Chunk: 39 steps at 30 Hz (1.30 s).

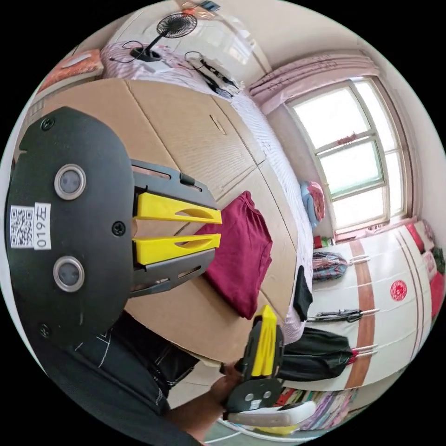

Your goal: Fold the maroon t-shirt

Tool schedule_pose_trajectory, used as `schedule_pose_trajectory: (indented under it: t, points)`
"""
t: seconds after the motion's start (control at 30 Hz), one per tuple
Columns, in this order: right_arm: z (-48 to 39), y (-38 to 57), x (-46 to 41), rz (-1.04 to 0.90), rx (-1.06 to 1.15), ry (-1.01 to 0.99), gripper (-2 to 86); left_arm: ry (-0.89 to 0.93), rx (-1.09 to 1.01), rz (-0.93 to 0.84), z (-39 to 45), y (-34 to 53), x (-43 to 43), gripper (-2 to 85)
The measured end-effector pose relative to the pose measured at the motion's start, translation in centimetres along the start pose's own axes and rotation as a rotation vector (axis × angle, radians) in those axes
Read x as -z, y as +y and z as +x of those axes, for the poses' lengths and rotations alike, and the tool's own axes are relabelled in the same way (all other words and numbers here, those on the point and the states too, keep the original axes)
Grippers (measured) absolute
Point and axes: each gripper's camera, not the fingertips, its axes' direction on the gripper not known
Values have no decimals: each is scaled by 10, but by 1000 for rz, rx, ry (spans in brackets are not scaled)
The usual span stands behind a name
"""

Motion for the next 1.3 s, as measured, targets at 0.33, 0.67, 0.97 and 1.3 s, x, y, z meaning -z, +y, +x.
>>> schedule_pose_trajectory:
  t: [0.33, 0.67, 0.97, 1.3]
  points:
    - [-179, -27, -19, -12, 463, -105, 72, 457, 428, -280, -219, -123, -109, 65]
    - [-275, -51, -48, -66, 608, -107, 85, 603, 600, -410, -340, -218, -202, 54]
    - [-329, -86, -55, -69, 582, -95, 15, 613, 652, -418, -394, -267, -221, 17]
    - [-339, -156, -29, -36, 489, -191, -3, 519, 646, -379, -416, -299, -198, 11]
